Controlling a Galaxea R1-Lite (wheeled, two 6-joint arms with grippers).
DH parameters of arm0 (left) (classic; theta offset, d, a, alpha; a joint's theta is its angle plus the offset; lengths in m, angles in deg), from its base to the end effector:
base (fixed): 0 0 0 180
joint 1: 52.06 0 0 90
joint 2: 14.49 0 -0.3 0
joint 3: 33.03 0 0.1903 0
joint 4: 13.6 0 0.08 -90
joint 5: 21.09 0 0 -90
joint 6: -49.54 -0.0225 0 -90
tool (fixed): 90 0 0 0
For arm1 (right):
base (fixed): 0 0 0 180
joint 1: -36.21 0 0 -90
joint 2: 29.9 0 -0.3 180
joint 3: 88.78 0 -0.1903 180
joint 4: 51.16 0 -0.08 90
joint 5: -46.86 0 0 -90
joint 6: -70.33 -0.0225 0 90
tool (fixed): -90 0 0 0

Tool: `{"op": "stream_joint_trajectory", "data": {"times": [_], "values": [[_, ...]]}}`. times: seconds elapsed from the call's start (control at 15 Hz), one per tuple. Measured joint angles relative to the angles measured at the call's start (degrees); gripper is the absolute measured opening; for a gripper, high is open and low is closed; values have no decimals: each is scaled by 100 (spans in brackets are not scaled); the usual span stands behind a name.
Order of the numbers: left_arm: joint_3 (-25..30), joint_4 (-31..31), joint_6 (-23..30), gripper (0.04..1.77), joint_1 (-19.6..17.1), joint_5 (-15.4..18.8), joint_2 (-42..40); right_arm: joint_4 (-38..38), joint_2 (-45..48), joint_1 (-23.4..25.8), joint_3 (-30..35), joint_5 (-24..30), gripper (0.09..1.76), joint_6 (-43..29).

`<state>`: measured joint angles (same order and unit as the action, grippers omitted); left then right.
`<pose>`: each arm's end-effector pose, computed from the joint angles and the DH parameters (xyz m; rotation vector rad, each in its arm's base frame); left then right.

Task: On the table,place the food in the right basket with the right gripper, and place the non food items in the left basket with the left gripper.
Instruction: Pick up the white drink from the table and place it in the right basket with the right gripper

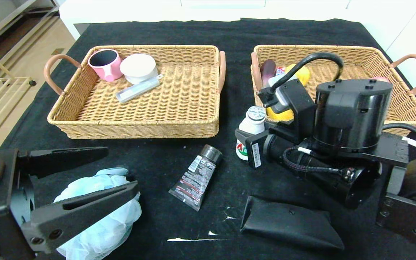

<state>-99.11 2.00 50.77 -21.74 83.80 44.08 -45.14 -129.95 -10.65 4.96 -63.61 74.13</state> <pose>0.1119 -0.0721 0.2665 -0.0009 0.1521 -0.7861 0.2364 0.2408 0.2364 -0.1409 0.0986 0.4637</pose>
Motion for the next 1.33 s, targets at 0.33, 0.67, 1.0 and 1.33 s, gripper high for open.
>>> {"op": "stream_joint_trajectory", "data": {"times": [0.33,0.67,1.0,1.33], "values": [[9,0,-5,172,0,-1,22,-364,421,-62,40,-17,88,11],[9,-6,-2,172,0,-1,23,-786,1022,41,-65,-144,88,24],[9,-6,-5,172,0,-4,33,-1014,1246,631,-519,-130,88,90],[-4,-20,-13,172,-4,-6,-2,-1123,984,1553,-1156,-111,87,112]]}}
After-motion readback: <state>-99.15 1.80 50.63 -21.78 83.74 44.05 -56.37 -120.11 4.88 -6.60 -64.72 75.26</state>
